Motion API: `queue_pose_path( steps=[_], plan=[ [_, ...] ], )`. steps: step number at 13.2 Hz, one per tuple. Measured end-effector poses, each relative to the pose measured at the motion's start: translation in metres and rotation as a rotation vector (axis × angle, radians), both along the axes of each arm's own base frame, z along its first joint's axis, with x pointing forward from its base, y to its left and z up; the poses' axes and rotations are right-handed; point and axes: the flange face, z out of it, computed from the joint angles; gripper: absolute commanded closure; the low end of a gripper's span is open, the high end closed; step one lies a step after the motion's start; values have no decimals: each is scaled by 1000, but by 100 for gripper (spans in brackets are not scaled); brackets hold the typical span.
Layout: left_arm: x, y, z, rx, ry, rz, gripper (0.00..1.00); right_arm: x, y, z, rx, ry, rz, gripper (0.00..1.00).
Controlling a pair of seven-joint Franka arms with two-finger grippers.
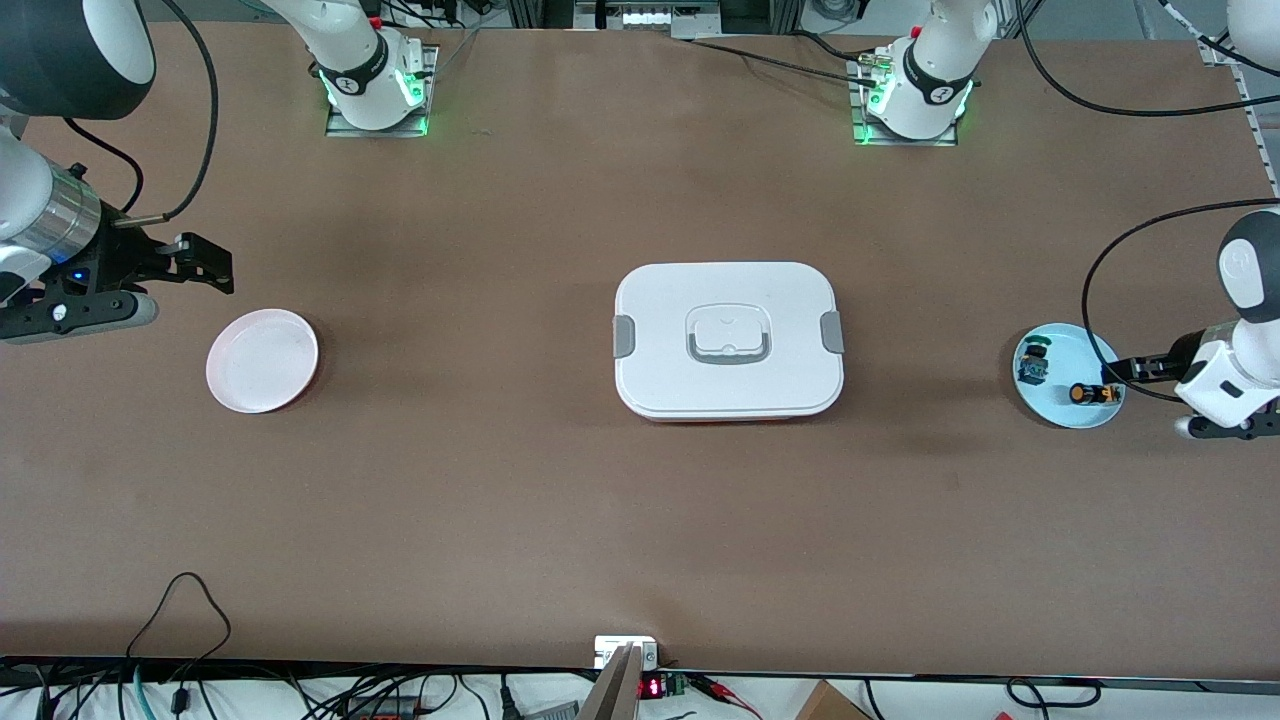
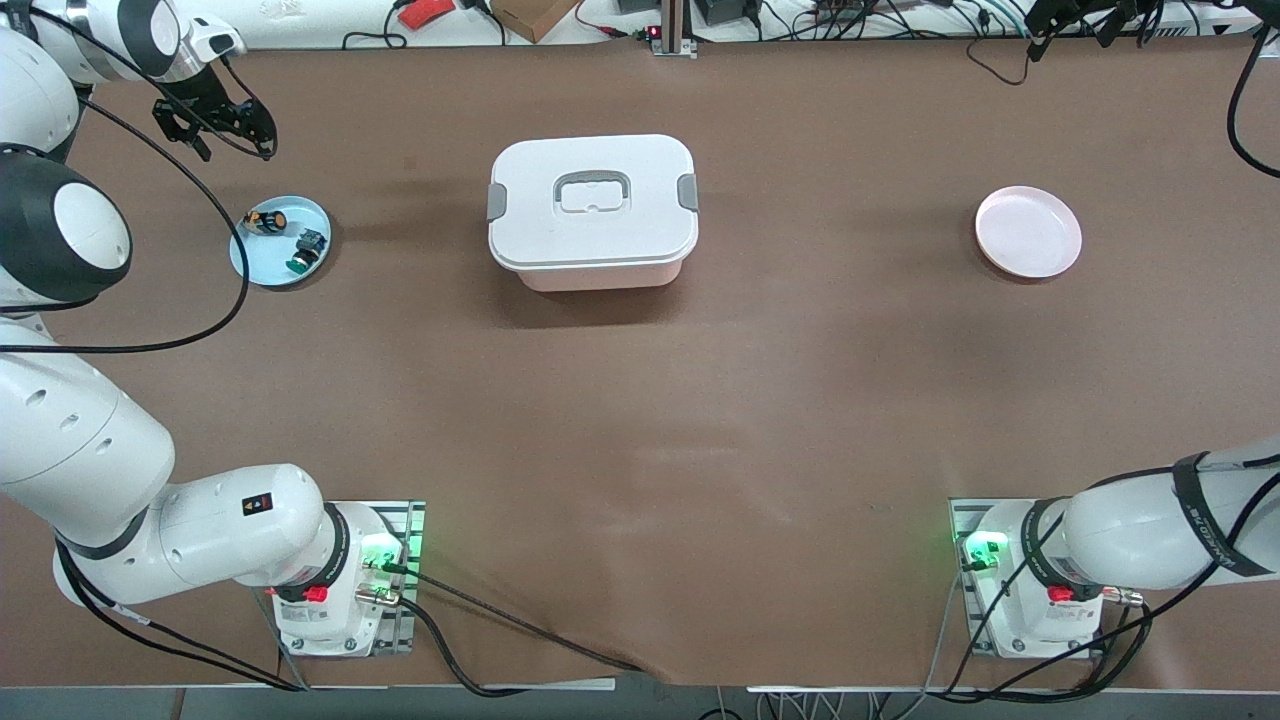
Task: Transfer orange switch to right arm and place
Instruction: 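Lower the left gripper over the orange switch on the blue plate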
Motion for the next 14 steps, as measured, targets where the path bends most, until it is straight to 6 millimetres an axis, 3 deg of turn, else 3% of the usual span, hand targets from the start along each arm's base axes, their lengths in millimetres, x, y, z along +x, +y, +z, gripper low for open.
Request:
queue_pose_path(
  steps=[3, 5, 7, 14],
  plan=[
    [6, 15, -26, -3, -77, -18, 0, 0, 0, 0, 0, 0, 0, 0],
    [-3, 36, -62, -14, -95, -4, 0, 0, 0, 0, 0, 0, 0, 0],
    [-9, 42, -81, -38, -125, 24, 0, 0, 0, 0, 0, 0, 0, 0],
    [-32, 50, -115, -79, -132, 24, 0, 0, 0, 0, 0, -1, 0, 0]
  ],
)
